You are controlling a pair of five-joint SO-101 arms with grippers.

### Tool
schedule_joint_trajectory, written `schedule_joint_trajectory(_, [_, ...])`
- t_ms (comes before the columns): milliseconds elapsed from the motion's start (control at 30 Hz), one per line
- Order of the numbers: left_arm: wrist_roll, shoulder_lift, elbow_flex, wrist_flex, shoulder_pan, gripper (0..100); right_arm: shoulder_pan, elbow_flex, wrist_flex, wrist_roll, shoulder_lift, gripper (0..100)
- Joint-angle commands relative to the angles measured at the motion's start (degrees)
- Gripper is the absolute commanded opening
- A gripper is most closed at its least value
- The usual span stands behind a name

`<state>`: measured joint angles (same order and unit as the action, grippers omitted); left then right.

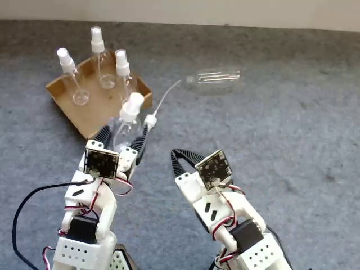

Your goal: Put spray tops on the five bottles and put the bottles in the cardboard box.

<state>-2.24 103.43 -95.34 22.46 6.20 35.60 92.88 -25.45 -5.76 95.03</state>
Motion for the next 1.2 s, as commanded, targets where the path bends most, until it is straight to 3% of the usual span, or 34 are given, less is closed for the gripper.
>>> schedule_joint_trajectory(0, [-0.1,0.7,6.3,-1.5,-0.1,9,0.7,0.9,2.9,-0.3,0.7,0.4])
schedule_joint_trajectory(267, [-0.4,0.0,14.0,-4.9,0.0,9,0.8,3.5,8.8,-0.3,0.8,0.4])
schedule_joint_trajectory(433, [-0.4,-1.5,18.8,-4.9,0.0,9,5.1,6.8,8.8,-0.3,0.8,0.4])
schedule_joint_trajectory(633, [-0.2,-17.5,30.1,-4.9,0.2,9,9.2,7.5,9.9,-0.3,0.8,0.4])
schedule_joint_trajectory(800, [-0.2,-29.4,36.2,-5.1,5.1,9,10.1,11.0,19.9,-0.3,0.7,0.4])
schedule_joint_trajectory(1033, [-0.2,-42.1,35.8,-21.6,10.2,9,10.2,13.2,21.1,-0.2,0.8,0.4])
schedule_joint_trajectory(1167, [-0.1,-48.7,35.7,-25.8,10.2,9,9.9,13.2,21.1,-0.3,0.8,0.4])
